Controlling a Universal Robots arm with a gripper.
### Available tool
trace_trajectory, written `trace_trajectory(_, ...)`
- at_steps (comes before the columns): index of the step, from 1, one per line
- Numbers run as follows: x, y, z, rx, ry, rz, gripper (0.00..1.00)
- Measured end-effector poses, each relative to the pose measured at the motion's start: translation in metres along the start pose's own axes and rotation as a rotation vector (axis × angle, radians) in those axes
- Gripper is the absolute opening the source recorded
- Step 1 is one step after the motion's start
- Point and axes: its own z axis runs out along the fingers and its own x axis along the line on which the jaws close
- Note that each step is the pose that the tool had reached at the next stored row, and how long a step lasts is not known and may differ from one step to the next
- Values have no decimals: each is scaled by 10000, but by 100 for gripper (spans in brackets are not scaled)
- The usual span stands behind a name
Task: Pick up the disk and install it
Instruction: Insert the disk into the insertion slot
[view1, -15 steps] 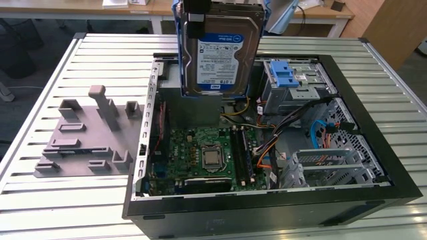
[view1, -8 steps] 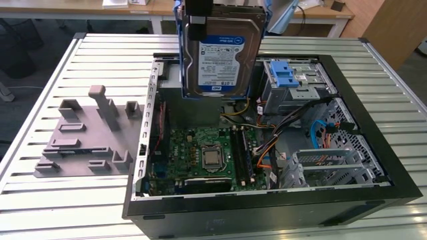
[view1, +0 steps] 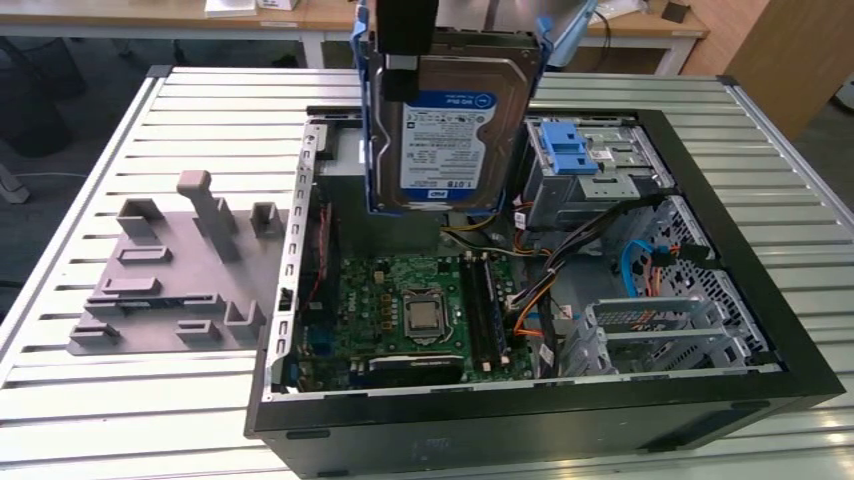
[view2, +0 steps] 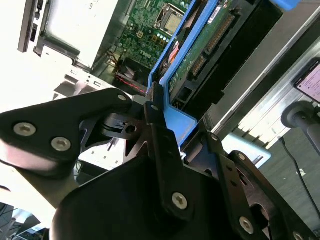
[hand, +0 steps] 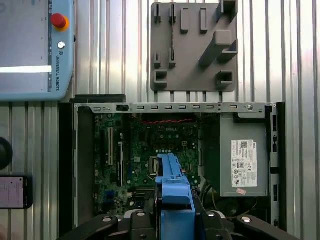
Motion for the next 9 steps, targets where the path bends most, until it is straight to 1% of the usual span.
trace_trajectory(2, 0, -34, 4, -2, -24, -1, 36)
trace_trajectory(5, -1, -95, 12, -1, -30, -1, 36)
trace_trajectory(9, 4, -115, 26, -2, -29, 0, 36)
